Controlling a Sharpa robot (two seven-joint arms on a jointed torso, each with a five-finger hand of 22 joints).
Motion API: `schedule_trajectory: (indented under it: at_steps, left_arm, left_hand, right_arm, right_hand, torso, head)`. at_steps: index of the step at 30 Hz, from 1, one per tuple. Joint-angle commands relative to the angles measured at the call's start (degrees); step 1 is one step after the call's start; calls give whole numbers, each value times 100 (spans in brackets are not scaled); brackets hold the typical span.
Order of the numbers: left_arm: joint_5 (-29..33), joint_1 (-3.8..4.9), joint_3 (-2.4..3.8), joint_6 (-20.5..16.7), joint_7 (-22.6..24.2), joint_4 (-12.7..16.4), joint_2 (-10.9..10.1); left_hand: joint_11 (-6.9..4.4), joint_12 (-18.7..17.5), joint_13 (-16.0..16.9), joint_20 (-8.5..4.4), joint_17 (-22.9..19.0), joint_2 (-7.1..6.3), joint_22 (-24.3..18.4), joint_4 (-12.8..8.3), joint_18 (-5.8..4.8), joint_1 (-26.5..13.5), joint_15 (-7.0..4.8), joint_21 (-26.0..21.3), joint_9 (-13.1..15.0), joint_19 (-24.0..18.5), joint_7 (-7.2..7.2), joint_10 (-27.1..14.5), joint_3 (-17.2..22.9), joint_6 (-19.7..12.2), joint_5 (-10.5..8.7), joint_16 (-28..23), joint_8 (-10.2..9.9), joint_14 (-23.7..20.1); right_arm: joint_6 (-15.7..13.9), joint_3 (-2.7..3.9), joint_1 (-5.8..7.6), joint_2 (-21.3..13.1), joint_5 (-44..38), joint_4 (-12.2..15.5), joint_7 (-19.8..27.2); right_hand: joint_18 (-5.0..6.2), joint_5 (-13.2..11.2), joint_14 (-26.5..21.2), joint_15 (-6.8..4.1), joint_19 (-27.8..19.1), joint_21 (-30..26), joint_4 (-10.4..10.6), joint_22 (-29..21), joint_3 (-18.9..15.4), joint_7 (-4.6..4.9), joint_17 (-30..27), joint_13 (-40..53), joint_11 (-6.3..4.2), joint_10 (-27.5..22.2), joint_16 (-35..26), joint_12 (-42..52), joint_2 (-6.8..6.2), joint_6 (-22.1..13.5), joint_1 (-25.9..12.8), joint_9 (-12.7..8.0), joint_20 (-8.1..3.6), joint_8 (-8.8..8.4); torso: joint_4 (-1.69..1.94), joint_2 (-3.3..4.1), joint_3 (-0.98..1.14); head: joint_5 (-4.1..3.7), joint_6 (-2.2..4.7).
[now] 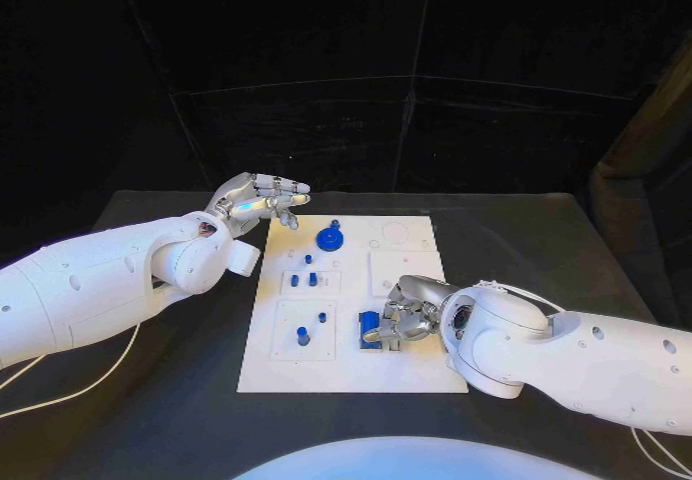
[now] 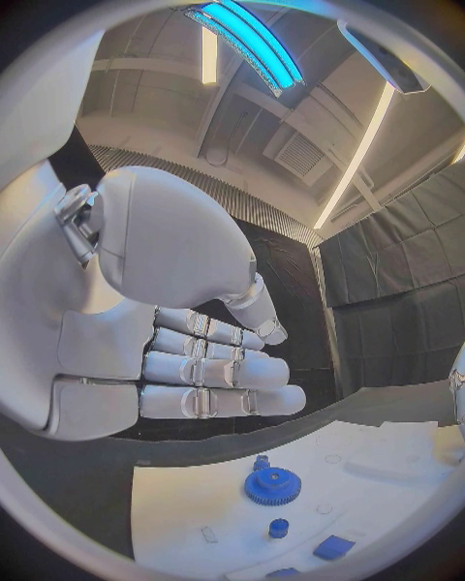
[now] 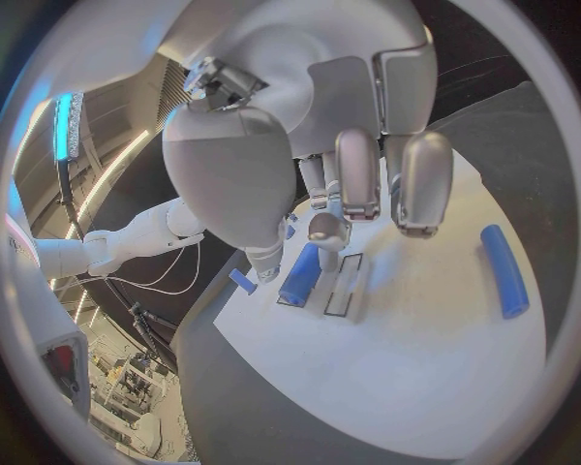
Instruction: Assemble the parts on the task board
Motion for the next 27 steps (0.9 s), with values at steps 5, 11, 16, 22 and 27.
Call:
schedule_trajectory:
  at_steps: [5, 11, 16, 22, 27]
  left_arm:
    - [16, 8, 4, 60, 21, 18, -4]
    - [16, 7, 4, 49, 29, 18, -14]
    - [16, 7, 3, 41, 35, 11, -12]
    - [16, 6, 1, 39, 36, 14, 6]
    - [16, 5, -1, 41, 39, 16, 16]
  left_hand:
    - [19, 20, -5, 18, -5, 40, -5, 1, 78, 9, -6, -37, 3, -32, 9, -12, -20, -4, 33, -14, 10, -26]
    - [19, 20, -5, 18, -5, 40, -5, 1, 78, 9, -6, -37, 3, -32, 9, -12, -20, -4, 33, -14, 10, -26]
    - [19, 20, -5, 18, -5, 40, -5, 1, 78, 9, -6, -37, 3, -32, 9, -12, -20, -4, 33, -14, 10, -26]
    - [18, 24, -6, 18, -10, 42, -7, 0, 78, 8, -7, -40, 2, -32, 8, -14, -21, -5, 33, -13, 14, -27]
    - [18, 24, -6, 18, -10, 42, -7, 0, 78, 8, -7, -40, 2, -32, 8, -14, -21, -5, 33, -13, 14, -27]
  right_arm:
    - [-359, 2, 7, -173, -251, 85, 202]
    - [-820, 3, 7, -628, 236, 287, 688]
    - [-679, 3, 12, -1125, 646, 433, 888]
    - [-228, 1, 16, -1583, 322, 482, 711]
    - [193, -2, 12, -1731, -341, 453, 438]
  right_hand:
    - [-38, 384, 337, 27, -8, -15, 3, 12, -105, 14, 160, 46, 4, -9, -37, -8, 148, -13, 186, 4, 15, -74]
    - [-40, 540, 342, 67, -7, -12, 115, 25, -209, 78, 186, 102, 54, 4, -29, 36, 198, -193, 153, -62, 43, -219]
    - [-43, 849, 346, 99, -2, -1, -3, 48, -182, 122, 201, 142, 88, 12, -24, 57, 330, -244, 476, -141, 79, -356]
    - [-45, 1128, 346, 104, 3, 10, -193, 72, -154, 127, 209, 120, 88, 8, -23, 5, 413, -136, 844, -203, 93, -442]
    - [-44, 1098, 345, 73, 2, 10, -133, 78, -276, 60, 214, 70, 40, 18, -25, -75, 419, 145, 788, -191, 75, -395]
  torso:
    - [-3, 0, -2]
    - [-26, -4, 4]
    - [-20, -4, -6]
    - [-45, -10, -6]
    - [-54, -3, 4]
  head:
    - [-31, 4]
    - [-78, 20]
    - [-166, 33]
    - [-254, 43]
    - [-291, 41]
